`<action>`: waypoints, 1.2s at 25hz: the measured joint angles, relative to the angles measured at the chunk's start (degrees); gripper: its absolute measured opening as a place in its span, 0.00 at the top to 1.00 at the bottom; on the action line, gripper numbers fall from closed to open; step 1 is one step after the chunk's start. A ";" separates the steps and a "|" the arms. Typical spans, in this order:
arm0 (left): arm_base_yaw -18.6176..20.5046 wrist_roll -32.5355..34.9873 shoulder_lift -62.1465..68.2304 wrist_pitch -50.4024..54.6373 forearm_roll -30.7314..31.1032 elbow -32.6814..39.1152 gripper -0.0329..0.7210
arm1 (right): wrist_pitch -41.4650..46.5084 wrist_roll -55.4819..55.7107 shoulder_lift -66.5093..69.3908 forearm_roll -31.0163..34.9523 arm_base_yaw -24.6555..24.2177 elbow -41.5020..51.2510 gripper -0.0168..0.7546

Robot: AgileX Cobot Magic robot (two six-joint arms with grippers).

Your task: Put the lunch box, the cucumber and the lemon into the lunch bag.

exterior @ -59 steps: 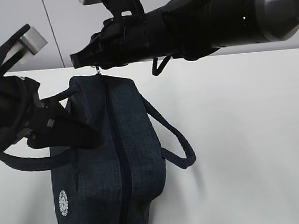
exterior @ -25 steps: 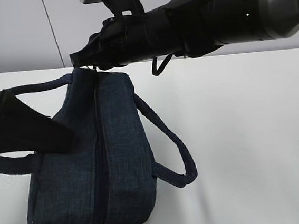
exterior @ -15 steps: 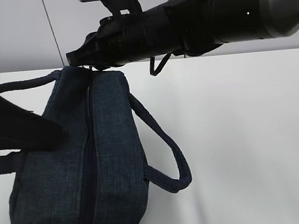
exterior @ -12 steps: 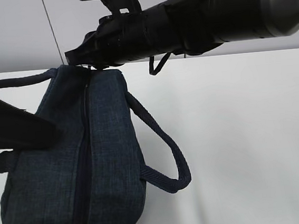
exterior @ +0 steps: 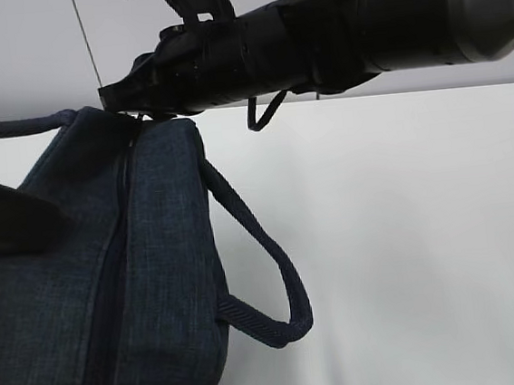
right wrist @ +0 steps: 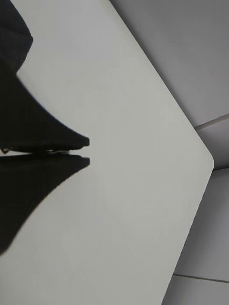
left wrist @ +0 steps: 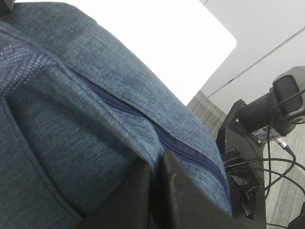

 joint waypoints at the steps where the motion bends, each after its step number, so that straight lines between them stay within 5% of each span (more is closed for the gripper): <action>1: 0.00 -0.29 -0.51 0.00 0.09 0.00 0.96 | 0.28 0.00 0.00 0.00 0.00 0.01 0.98; 30: 0.00 -3.34 -2.04 0.98 0.53 0.04 0.96 | 1.92 0.27 0.00 1.91 0.20 -0.11 0.98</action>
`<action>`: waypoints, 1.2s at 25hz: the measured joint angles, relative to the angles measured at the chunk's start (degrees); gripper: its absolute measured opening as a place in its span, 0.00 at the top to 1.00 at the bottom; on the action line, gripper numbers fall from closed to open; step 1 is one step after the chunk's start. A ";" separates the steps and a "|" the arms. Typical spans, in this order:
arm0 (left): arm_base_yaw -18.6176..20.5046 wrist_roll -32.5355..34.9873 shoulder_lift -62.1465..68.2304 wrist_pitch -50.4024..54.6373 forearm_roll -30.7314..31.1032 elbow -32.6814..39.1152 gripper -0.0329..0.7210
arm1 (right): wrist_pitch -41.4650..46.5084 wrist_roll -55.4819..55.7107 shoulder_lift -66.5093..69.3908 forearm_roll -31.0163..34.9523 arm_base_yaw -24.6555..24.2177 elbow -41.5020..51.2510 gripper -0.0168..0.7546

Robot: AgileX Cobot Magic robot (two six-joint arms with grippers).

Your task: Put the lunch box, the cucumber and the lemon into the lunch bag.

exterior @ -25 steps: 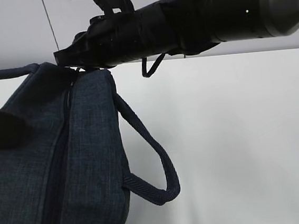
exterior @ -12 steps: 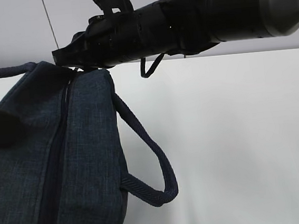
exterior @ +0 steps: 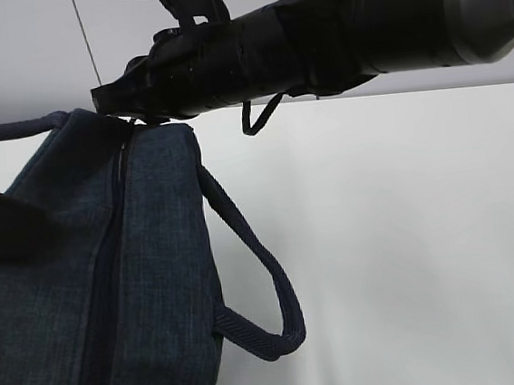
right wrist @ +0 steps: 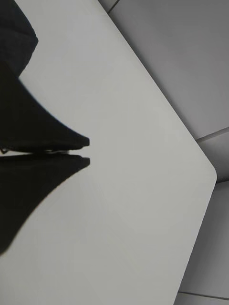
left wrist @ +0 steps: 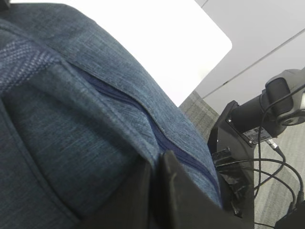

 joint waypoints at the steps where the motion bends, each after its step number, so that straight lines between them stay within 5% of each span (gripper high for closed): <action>1: 0.00 0.00 0.29 0.14 -0.23 0.00 0.96 | 0.00 -0.10 0.11 0.00 0.00 0.00 0.98; 17: -0.62 0.22 6.22 3.87 -3.32 -0.12 0.96 | -4.44 -1.24 1.26 -0.60 -1.99 0.00 0.82; 24: -0.62 0.44 8.76 0.10 -3.46 -0.12 0.96 | -1.50 -1.38 -1.57 -0.85 -3.85 0.00 0.54; 30: -0.62 2.30 12.32 -4.17 -3.35 -0.80 0.96 | 4.39 0.62 -9.87 -1.24 -9.92 0.00 0.50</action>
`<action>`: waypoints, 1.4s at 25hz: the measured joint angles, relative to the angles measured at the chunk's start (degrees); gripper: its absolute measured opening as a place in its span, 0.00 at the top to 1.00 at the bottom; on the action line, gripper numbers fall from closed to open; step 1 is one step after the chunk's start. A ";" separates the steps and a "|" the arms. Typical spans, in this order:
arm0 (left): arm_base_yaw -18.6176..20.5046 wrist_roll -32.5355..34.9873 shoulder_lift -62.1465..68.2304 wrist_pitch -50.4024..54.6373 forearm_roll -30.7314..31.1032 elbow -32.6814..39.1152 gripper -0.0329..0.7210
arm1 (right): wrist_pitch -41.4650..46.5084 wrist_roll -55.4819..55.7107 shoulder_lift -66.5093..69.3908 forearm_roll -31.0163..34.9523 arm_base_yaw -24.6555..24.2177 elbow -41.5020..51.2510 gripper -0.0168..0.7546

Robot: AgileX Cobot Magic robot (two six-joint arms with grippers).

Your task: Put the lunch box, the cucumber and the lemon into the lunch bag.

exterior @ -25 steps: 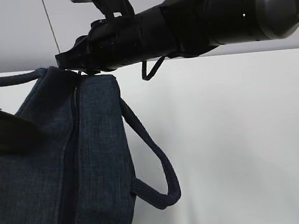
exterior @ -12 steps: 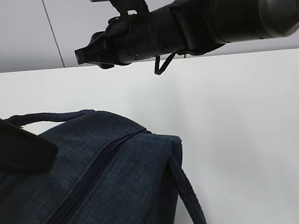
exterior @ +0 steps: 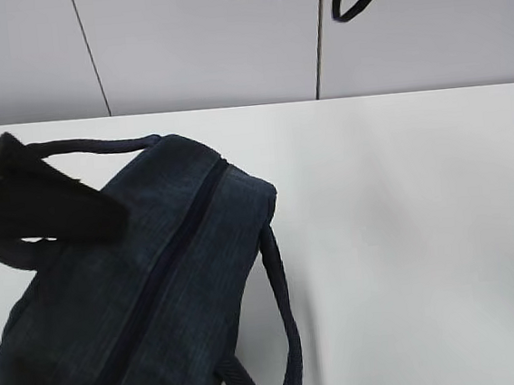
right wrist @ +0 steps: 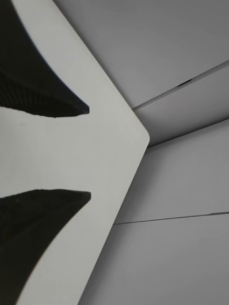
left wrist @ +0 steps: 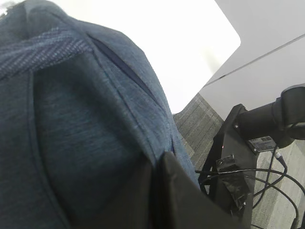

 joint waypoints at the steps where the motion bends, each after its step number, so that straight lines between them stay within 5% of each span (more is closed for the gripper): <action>1: 0.00 0.39 1.13 -0.21 0.00 -0.67 0.96 | 0.97 0.53 -1.33 -0.36 -0.80 0.00 0.50; 13: 0.00 2.94 20.39 -1.82 -5.61 -17.42 0.96 | 6.38 13.11 -12.85 -19.65 -10.73 0.00 0.49; 25: -3.08 10.77 41.31 -11.66 -28.65 -29.64 0.96 | 8.33 14.82 -14.09 -21.65 -13.01 0.00 0.49; 35: -3.31 11.43 47.71 -17.24 -27.97 -30.22 0.97 | 8.37 14.92 -14.09 -23.11 -13.14 0.00 0.50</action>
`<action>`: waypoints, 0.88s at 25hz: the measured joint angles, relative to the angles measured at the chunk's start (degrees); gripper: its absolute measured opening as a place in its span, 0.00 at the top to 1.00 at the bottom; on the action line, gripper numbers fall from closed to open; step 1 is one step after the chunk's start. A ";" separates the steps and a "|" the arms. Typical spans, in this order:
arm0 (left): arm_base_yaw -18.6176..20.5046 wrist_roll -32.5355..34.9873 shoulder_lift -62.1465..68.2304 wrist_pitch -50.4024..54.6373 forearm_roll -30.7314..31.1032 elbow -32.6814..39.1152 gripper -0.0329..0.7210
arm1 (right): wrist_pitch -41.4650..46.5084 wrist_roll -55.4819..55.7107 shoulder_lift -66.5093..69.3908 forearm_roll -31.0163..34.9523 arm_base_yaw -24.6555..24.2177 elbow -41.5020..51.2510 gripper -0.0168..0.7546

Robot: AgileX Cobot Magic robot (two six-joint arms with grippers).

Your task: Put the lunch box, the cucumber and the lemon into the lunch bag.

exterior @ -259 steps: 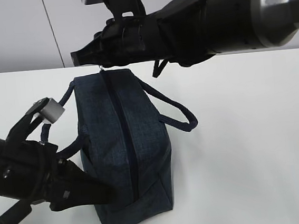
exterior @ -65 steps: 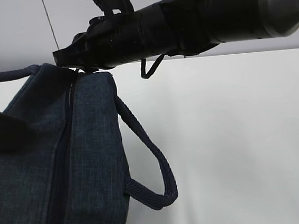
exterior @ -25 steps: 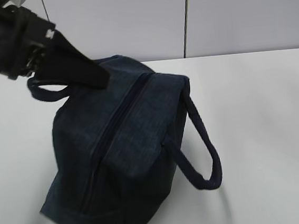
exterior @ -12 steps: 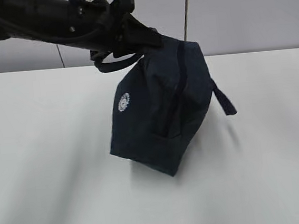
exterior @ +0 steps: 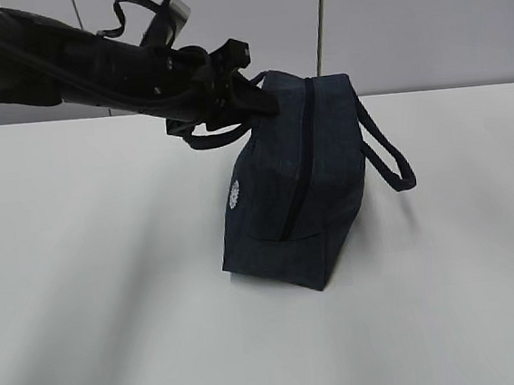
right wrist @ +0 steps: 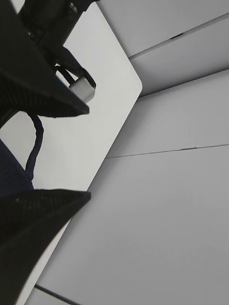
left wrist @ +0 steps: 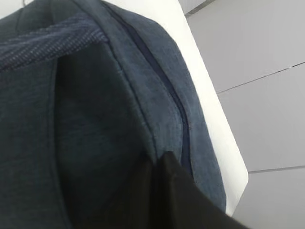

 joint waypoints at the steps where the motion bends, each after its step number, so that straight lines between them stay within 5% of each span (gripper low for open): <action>1: 0.00 0.00 0.41 0.00 0.00 -0.23 0.97 | 0.00 0.00 0.00 0.00 0.00 0.10 0.50; 9: 1.91 0.00 1.39 0.70 0.09 -0.36 0.92 | 0.00 0.00 0.59 -0.13 0.00 0.10 0.50; 18: 8.96 0.00 1.91 7.16 0.43 -0.36 0.47 | 0.09 0.93 0.59 -0.17 0.00 0.10 0.50; 22: 11.98 0.00 1.91 12.57 0.79 -0.36 0.42 | 0.80 3.04 0.59 -0.26 0.00 0.10 0.50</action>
